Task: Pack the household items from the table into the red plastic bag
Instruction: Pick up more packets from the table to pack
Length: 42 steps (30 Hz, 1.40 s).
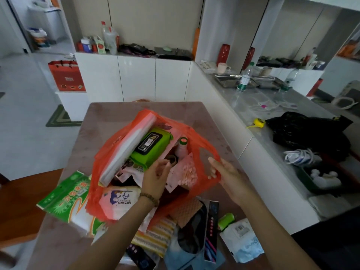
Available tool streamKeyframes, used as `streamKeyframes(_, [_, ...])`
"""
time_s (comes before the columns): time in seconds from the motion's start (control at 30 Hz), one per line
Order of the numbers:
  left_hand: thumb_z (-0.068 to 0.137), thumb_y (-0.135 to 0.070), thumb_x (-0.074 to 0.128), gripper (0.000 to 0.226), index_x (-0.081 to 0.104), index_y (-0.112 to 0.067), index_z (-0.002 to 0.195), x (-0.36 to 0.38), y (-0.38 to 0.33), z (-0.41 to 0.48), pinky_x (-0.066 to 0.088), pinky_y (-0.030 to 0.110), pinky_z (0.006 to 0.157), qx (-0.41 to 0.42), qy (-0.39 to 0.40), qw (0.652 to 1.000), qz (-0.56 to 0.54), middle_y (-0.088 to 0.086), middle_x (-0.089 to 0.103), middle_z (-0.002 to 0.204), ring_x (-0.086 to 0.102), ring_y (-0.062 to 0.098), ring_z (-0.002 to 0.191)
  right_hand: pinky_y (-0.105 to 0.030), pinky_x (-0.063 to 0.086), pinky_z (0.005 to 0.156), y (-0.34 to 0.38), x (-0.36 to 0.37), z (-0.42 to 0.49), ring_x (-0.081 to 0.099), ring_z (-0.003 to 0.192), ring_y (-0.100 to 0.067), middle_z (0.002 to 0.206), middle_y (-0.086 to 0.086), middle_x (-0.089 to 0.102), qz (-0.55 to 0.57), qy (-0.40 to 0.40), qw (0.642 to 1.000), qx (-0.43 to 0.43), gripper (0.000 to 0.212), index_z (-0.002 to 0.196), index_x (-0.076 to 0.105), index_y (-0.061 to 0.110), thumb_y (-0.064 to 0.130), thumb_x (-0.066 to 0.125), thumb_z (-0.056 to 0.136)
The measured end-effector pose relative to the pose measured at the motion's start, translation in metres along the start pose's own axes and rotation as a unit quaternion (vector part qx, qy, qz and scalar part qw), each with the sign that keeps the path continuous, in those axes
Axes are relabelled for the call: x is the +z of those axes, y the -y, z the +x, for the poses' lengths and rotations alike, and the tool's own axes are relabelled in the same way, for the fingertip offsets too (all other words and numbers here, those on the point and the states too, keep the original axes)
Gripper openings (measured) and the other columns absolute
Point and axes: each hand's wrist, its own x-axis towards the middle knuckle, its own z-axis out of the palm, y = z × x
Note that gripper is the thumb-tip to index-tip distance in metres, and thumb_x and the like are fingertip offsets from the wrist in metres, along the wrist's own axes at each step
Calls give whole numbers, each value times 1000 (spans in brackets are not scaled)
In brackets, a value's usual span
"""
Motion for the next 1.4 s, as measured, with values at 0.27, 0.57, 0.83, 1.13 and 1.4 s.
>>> streamKeyframes(0.27, [91,-41,50,25,64,-20,85,-1,42,-104,48,21,66,-49,69,986,142,-6,67,78,62,7,74,-28,46,90,-63,-11,-30,61,108,-14,112,5,64,80,-79,993,45,23,101,60,31,39,62,80])
streamKeyframes(0.57, [87,-29,60,25,49,-7,87,-12,90,-153,44,31,63,-222,-146,961,69,7,57,78,56,26,73,-41,46,100,-149,35,-29,49,123,-34,139,-20,45,93,-70,923,368,48,138,41,6,18,57,94])
streamKeyframes(0.83, [93,-22,53,22,54,-4,81,-10,89,-144,53,27,62,-459,-53,879,-120,7,58,76,55,22,65,-37,51,85,-149,44,-39,53,73,-22,79,-12,52,42,-132,930,341,8,88,55,6,11,52,95])
streamKeyframes(1.13, [93,-12,52,39,45,-4,130,-31,87,-159,50,39,87,-470,107,852,-203,17,57,126,56,33,113,-37,53,76,-161,4,-88,62,97,-24,106,-9,65,61,-45,949,307,13,99,62,11,18,53,94])
streamKeyframes(1.4, [92,-42,48,38,55,-14,116,-35,84,-170,54,39,78,-458,135,830,-288,11,64,110,61,28,102,-29,51,86,-171,60,-101,60,98,-12,106,4,64,-151,103,930,320,22,100,61,24,32,40,98])
